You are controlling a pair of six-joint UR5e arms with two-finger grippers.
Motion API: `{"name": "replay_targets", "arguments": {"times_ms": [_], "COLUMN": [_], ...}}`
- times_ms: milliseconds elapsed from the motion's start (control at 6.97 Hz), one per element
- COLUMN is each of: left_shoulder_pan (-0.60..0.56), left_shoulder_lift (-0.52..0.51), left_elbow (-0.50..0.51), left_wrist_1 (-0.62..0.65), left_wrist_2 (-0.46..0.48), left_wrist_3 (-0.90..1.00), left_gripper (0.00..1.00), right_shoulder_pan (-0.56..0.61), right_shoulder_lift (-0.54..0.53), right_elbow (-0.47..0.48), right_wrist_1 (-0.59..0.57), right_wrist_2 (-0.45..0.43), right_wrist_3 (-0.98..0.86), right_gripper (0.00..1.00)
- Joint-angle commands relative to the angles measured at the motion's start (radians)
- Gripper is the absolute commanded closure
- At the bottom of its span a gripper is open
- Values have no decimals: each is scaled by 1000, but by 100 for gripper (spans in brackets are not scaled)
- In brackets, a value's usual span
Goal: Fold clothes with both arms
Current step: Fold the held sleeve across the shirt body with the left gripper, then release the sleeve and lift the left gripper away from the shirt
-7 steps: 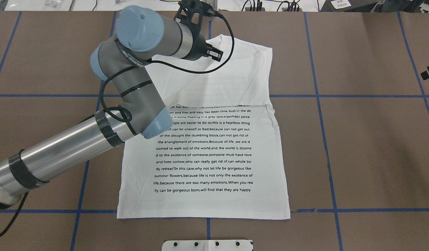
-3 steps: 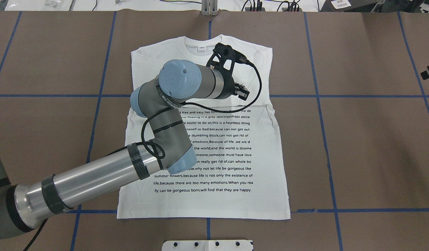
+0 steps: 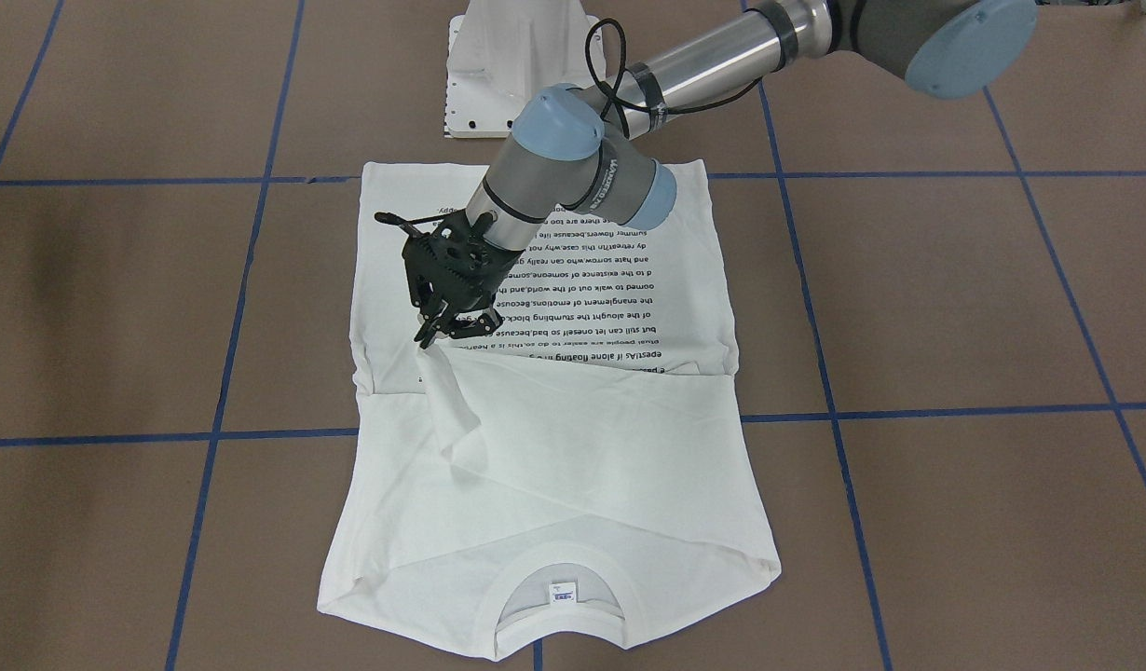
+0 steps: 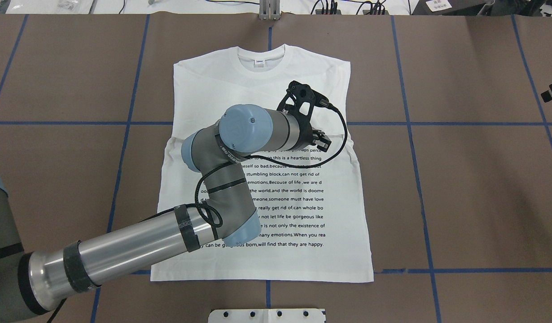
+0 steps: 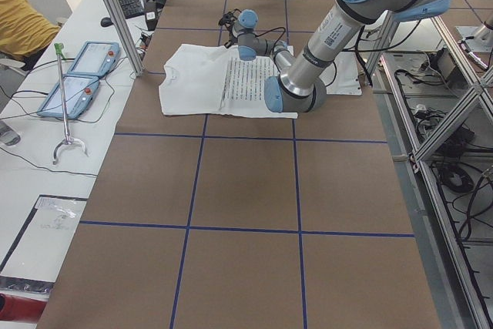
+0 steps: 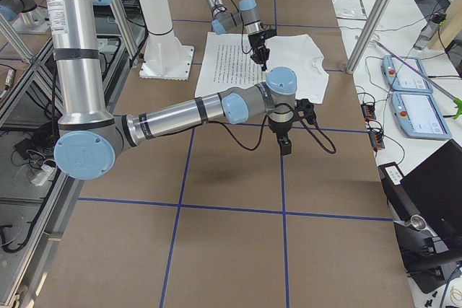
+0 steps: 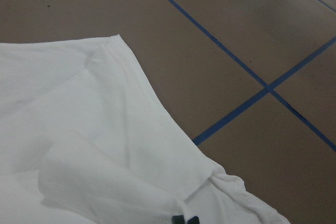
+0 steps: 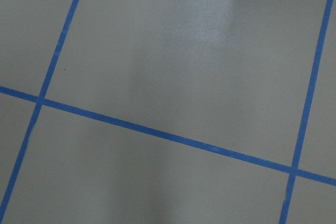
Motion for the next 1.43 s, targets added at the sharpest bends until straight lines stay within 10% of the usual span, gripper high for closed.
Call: {"name": "replay_targets", "arguments": {"times_ms": [0, 861, 1291], "left_shoulder_pan": [4, -252, -341], "left_shoulder_lift": [0, 139, 251], "left_elbow": [-5, -141, -421], "left_wrist_1": [-2, 70, 415], "left_wrist_2": [0, -403, -398], "left_wrist_3": [-109, 22, 272], "left_gripper": [0, 0, 0], "right_shoulder_pan": [0, -21, -154], "right_shoulder_lift": [1, 66, 172], "right_elbow": [-1, 7, 28], "right_wrist_1": [0, 2, 6], "right_wrist_2": [0, 3, -8], "right_wrist_3": [0, 91, 386], "right_gripper": [0, 0, 0]}}
